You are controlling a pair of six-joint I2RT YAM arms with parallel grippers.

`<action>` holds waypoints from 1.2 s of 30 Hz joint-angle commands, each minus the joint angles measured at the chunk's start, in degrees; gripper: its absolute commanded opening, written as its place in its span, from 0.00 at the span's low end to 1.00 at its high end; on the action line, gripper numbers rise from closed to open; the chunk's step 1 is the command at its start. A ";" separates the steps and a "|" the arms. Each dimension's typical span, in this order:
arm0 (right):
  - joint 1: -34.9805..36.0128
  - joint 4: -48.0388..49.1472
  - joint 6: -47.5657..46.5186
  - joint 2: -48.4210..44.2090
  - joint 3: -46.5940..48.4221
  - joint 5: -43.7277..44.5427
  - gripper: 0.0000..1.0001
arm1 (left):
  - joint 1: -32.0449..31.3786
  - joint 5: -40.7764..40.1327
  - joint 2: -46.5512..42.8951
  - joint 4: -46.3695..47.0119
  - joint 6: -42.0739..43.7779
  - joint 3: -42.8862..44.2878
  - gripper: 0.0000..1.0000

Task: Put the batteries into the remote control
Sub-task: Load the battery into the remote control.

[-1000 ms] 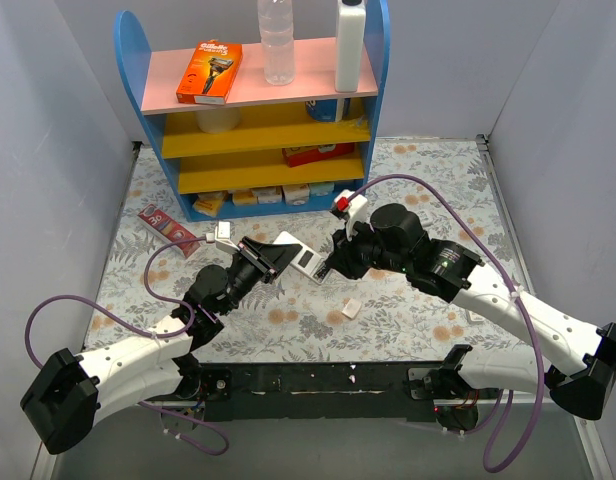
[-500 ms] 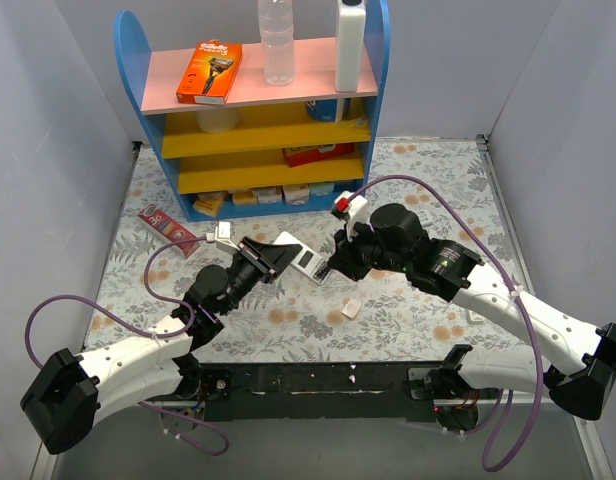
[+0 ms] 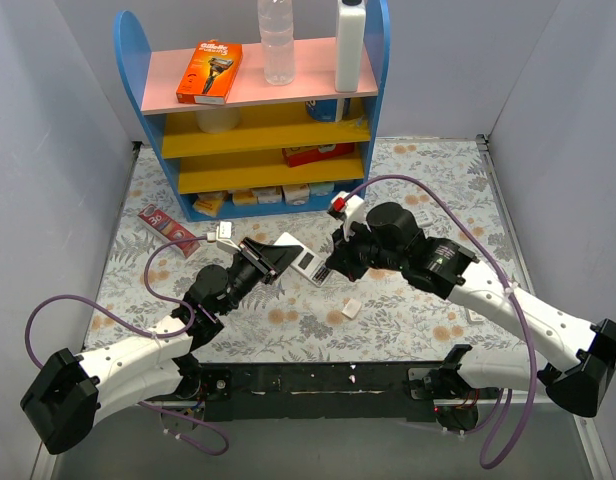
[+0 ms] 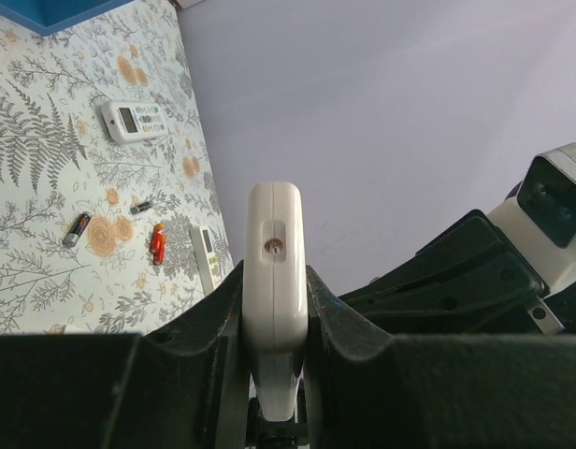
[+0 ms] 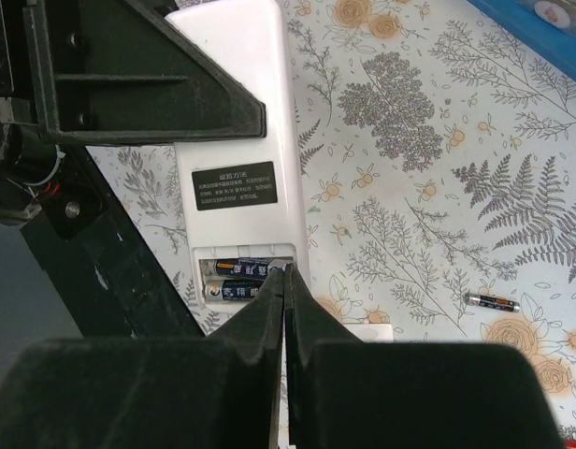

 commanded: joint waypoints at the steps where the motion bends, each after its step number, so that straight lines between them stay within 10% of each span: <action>1: -0.02 -0.01 0.41 1.51 0.96 -2.30 0.01 | 0.35 0.43 -1.43 4.02 0.48 0.57 0.00; 36: 5.78 -10.73 3.31 13.03 4.65 11.40 0.01 | 0.35 6.49 0.59 13.34 7.69 2.86 0.00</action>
